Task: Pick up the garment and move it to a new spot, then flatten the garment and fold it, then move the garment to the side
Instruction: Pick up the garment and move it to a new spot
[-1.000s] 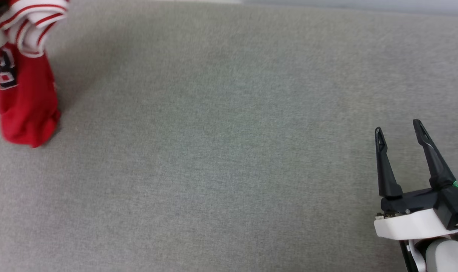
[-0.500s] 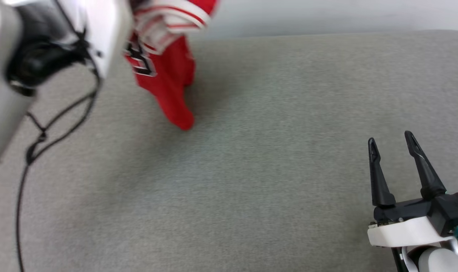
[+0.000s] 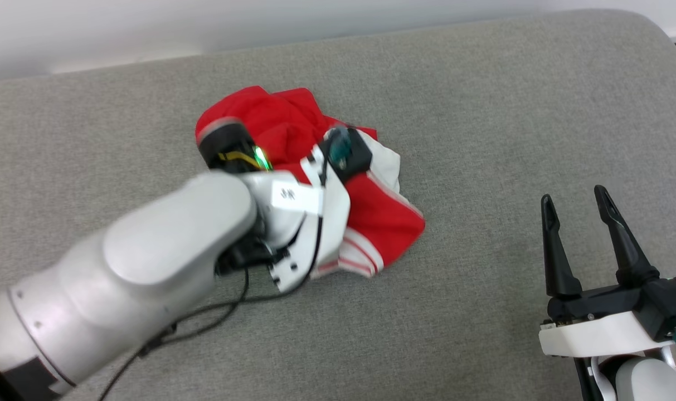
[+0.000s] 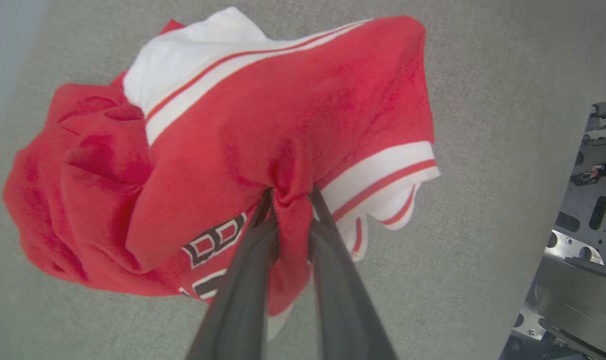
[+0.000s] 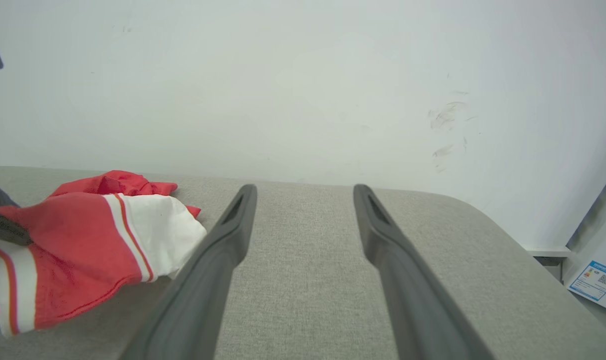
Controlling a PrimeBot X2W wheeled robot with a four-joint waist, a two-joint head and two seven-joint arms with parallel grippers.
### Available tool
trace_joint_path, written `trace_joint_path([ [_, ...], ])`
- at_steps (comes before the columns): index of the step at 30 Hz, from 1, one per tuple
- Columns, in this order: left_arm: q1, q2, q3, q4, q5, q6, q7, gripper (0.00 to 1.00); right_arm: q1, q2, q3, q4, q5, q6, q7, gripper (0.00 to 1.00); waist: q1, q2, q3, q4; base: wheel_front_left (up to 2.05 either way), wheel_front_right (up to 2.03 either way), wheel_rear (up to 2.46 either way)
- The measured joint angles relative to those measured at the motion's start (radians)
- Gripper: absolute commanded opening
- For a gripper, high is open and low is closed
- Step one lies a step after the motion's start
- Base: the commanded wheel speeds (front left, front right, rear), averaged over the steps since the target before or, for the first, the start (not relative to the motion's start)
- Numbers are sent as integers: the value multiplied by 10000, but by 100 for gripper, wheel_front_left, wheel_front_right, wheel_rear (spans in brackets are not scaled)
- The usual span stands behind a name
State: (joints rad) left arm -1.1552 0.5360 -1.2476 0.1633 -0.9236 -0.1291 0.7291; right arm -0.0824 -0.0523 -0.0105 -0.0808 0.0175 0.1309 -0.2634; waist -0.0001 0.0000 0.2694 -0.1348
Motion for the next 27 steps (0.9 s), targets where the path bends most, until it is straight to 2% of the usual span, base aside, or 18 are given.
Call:
trace_joint_path([
  [10, 1985, -763, -309, 230, 339, 2, 136, 0, -90, 4, -42, 176, 12, 2, 0, 100, 0, 0, 387, -181, 0, 0, 0],
  [11, 1984, -798, -307, 293, 385, 2, -102, 7, -111, 2, -58, 184, 12, 0, 0, 100, 1, 0, 378, -165, 0, 0, 0],
  [12, 1984, -830, -309, 389, 443, 2, -374, 82, -113, 2, -73, 203, 10, 2, 0, 100, 1, 0, 355, -145, 0, 0, 0],
  [13, 1975, -859, -316, 477, 504, 0, -717, 100, -105, 2, -77, 228, 10, 0, 0, 100, 1, 0, 316, -123, 0, 0, 0],
  [16, 1804, -918, -330, 729, 518, 0, -1916, 100, -34, 4, -121, 274, -6, 0, 0, 100, 1, 0, 151, -42, 0, 0, 0],
  [20, 1616, -917, 347, 918, 677, 35, -3856, 100, 159, 4, -203, 316, -63, 0, 0, 100, 0, 0, -181, 124, 0, 0, 0],
  [23, 1654, -792, 796, 1009, 1104, 474, -5229, 100, 372, 6, -257, 343, -107, 2, 0, 100, 1, 0, -469, 311, 0, 0, 0],
  [27, 2104, -537, 1392, 1070, 1534, 1406, -6961, 100, 490, 6, -307, 349, -163, 0, 0, 100, 0, 0, -851, 592, 0, 0, 0],
])
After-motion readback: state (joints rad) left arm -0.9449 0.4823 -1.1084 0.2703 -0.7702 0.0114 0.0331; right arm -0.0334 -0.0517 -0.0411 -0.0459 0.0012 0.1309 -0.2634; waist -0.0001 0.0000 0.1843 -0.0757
